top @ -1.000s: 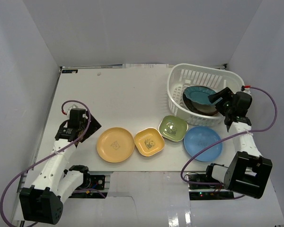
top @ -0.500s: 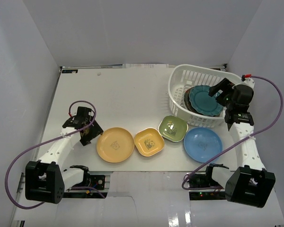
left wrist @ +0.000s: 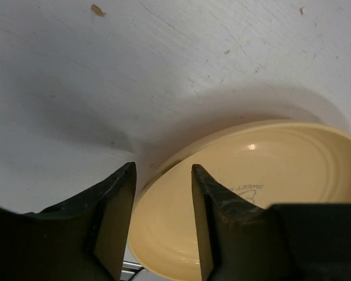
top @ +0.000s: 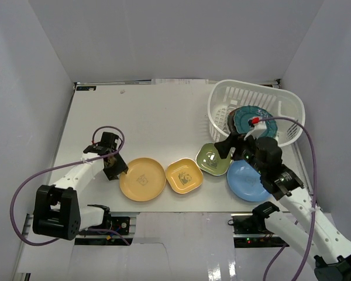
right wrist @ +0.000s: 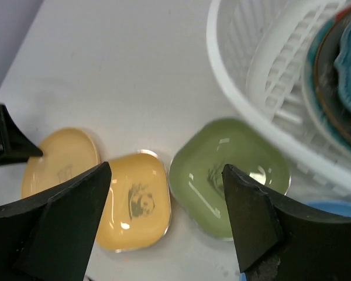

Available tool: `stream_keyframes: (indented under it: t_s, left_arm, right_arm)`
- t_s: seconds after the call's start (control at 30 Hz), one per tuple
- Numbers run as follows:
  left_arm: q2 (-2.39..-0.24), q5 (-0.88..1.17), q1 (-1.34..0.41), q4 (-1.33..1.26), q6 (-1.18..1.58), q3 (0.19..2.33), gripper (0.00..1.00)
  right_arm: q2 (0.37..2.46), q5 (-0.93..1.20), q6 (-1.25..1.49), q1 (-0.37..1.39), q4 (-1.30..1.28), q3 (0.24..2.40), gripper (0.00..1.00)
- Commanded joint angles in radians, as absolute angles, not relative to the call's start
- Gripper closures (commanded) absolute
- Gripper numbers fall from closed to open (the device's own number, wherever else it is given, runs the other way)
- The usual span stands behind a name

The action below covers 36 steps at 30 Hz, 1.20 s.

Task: Place the plates into the plastic bin on the countertop

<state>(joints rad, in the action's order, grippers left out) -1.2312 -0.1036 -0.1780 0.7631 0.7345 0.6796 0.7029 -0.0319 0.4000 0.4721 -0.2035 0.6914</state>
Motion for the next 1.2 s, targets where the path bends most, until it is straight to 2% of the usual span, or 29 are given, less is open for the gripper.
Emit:
stream_keyframes:
  t_s: [0.0, 0.1, 0.13, 0.17, 0.3, 0.53, 0.67, 0.77, 0.83, 1.03, 1.13, 1.17]
  left_arm:
    - [-1.236, -0.074, -0.187, 0.753, 0.719, 0.69, 0.49]
    - [-1.253, -0.055, -0.187, 0.746, 0.7, 0.698, 0.8]
    - [-1.253, -0.054, -0.187, 0.742, 0.692, 0.701, 0.98]
    - [-1.255, -0.054, -0.187, 0.742, 0.689, 0.703, 1.0]
    - [-1.214, -0.051, -0.187, 0.742, 0.675, 0.712, 1.0]
    - [-0.99, -0.08, -0.187, 0.7, 0.657, 0.726, 1.0]
    - [-0.85, -0.002, -0.187, 0.612, 0.624, 0.744, 1.0]
    - [-0.798, 0.133, -0.187, 0.52, 0.594, 0.762, 1.0]
    - [-0.811, 0.214, -0.187, 0.477, 0.58, 0.775, 1.0]
    - [-0.839, 0.388, -0.19, 0.356, 0.522, 0.752, 1.0]
    - [-0.808, 0.406, -0.19, 0.293, 0.517, 0.692, 1.0]
    - [-0.801, 0.407, -0.19, 0.288, 0.514, 0.68, 1.0]
  right_arm:
    - [0.64, -0.126, 0.478, 0.586, -0.319, 0.572, 0.18]
    - [0.623, -0.188, 0.567, 0.679, -0.359, 0.473, 0.18]
    - [0.621, -0.202, 0.586, 0.698, -0.367, 0.454, 0.17]
    - [0.62, -0.224, 0.604, 0.731, -0.38, 0.428, 0.16]
    - [0.612, -0.369, 0.678, 0.79, -0.495, 0.405, 0.12]
    - [0.632, -0.406, 0.692, 0.798, -0.551, 0.423, 0.11]
    - [0.702, -0.425, 0.686, 0.796, -0.587, 0.44, 0.13]
    - [0.771, -0.425, 0.686, 0.799, -0.597, 0.454, 0.15]
    - [0.814, -0.451, 0.686, 0.802, -0.61, 0.466, 0.2]
    - [0.923, -0.46, 0.666, 0.802, -0.614, 0.503, 0.46]
    - [0.98, -0.434, 0.65, 0.807, -0.629, 0.525, 0.6]
    - [0.991, -0.44, 0.65, 0.808, -0.649, 0.543, 0.71]
